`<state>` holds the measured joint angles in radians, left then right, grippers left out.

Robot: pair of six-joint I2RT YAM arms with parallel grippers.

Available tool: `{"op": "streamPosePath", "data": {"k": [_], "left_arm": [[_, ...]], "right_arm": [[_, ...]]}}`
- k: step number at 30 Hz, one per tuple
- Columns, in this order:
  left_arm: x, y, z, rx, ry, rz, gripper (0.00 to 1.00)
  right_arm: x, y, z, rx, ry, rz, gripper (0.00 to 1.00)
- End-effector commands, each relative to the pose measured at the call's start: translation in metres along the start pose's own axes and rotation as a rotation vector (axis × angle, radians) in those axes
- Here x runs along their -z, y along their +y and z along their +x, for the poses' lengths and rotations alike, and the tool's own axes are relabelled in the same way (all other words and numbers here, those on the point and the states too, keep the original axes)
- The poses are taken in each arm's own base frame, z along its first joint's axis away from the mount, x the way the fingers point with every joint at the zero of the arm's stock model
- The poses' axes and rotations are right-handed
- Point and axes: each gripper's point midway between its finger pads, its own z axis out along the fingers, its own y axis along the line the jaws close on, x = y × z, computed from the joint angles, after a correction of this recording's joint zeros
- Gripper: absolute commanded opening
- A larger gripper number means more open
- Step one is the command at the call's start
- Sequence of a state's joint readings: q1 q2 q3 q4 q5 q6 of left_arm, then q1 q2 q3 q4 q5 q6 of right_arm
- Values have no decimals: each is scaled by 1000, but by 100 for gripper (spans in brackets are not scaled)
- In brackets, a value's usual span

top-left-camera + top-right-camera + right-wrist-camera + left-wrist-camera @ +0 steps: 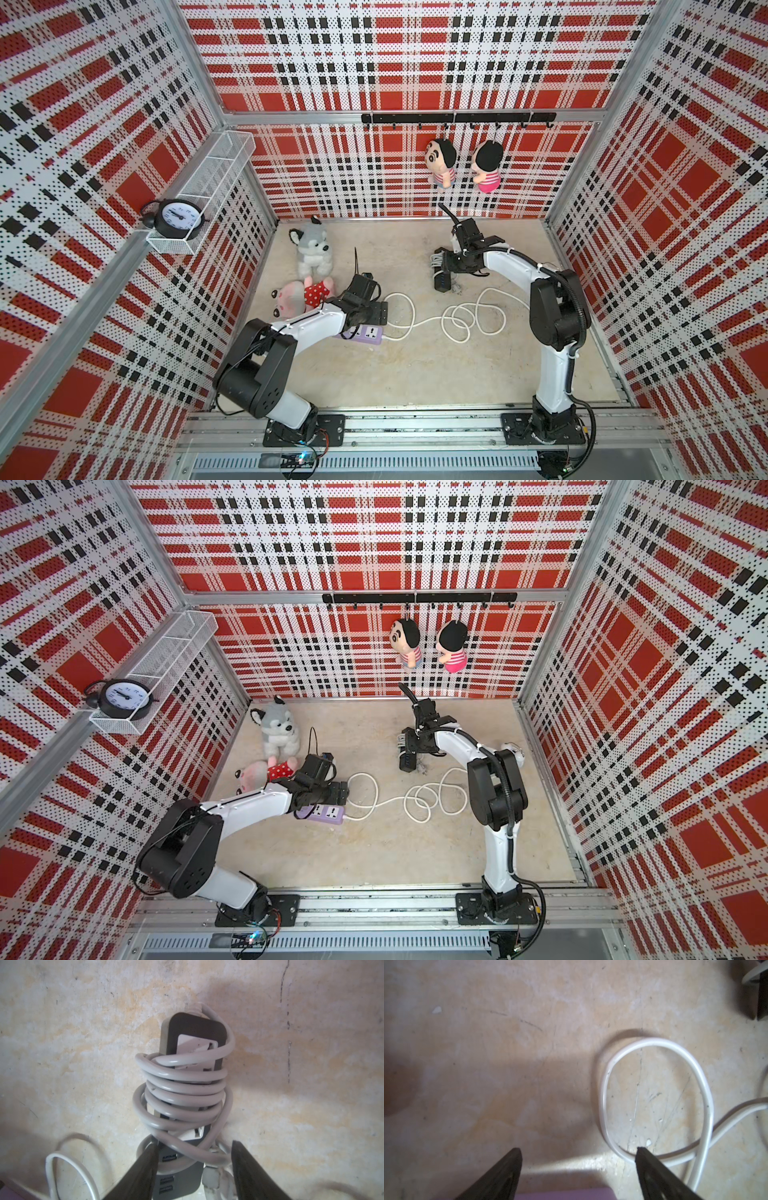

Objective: Unwrap the cord wrapped around the power strip
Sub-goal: Place the power cord at the center of the board, then move the power strip to the center of the board.

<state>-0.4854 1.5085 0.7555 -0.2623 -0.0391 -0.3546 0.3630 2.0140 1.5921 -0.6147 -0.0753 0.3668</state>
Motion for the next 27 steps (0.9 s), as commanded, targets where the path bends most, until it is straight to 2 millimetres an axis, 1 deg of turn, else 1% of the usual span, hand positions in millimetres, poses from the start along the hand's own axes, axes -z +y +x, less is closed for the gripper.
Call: {"op": "streamPosePath", "data": {"k": [1, 3, 5, 6, 7, 8, 10, 11, 12, 13, 14, 15, 16, 18, 19, 21, 23, 25, 27], "left_arm": [[6, -4, -3, 33, -26, 5, 88], [7, -7, -5, 28, -28, 11, 87], [10, -14, -10, 13, -36, 9, 85], [12, -17, -13, 1, -41, 4, 83], [13, -22, -15, -16, -41, -1, 81], [14, -26, -16, -28, -40, -2, 78], [14, -34, -17, -48, -34, -2, 74], [13, -35, -17, -48, -33, -3, 71], [10, -33, -16, -40, -32, -7, 66], [6, -30, -14, -26, -29, -11, 62], [2, -27, -11, -12, -16, -15, 58], [-3, -26, -6, 1, 5, -10, 56], [-7, -24, -3, 12, 20, -6, 54], [-13, -22, 2, 32, 37, 6, 52], [-15, -19, 5, 46, 42, 8, 52], [-18, -10, 7, 79, 45, 1, 51], [-19, 2, 11, 122, 49, -21, 50], [-20, 13, 19, 160, 64, -29, 50], [-19, 31, 28, 191, 82, -75, 49]], "right_arm": [[52, -3, -23, -9, -98, -22, 71], [79, -18, -25, -39, -123, 8, 73], [107, -39, -15, -74, -113, 67, 73], [116, -49, -7, -97, -96, 88, 73], [126, -60, 5, -126, -75, 105, 71], [131, -71, 17, -156, -49, 119, 70], [141, -100, 50, -239, 28, 161, 65], [146, -112, 62, -273, 48, 179, 63], [148, -125, 75, -308, 60, 198, 56], [151, -136, 83, -341, 56, 216, 49], [151, -143, 89, -355, 56, 233, 43], [150, -149, 93, -364, 58, 253, 40], [148, -155, 94, -364, 56, 279, 39], [136, -158, 94, -357, 67, 284, 38], [127, -158, 91, -351, 66, 271, 34], [115, -152, 84, -331, 52, 246, 33], [102, -145, 78, -306, 48, 227, 34], [88, -134, 73, -284, 66, 204, 35], [75, -126, 70, -255, 83, 212, 35]]}}
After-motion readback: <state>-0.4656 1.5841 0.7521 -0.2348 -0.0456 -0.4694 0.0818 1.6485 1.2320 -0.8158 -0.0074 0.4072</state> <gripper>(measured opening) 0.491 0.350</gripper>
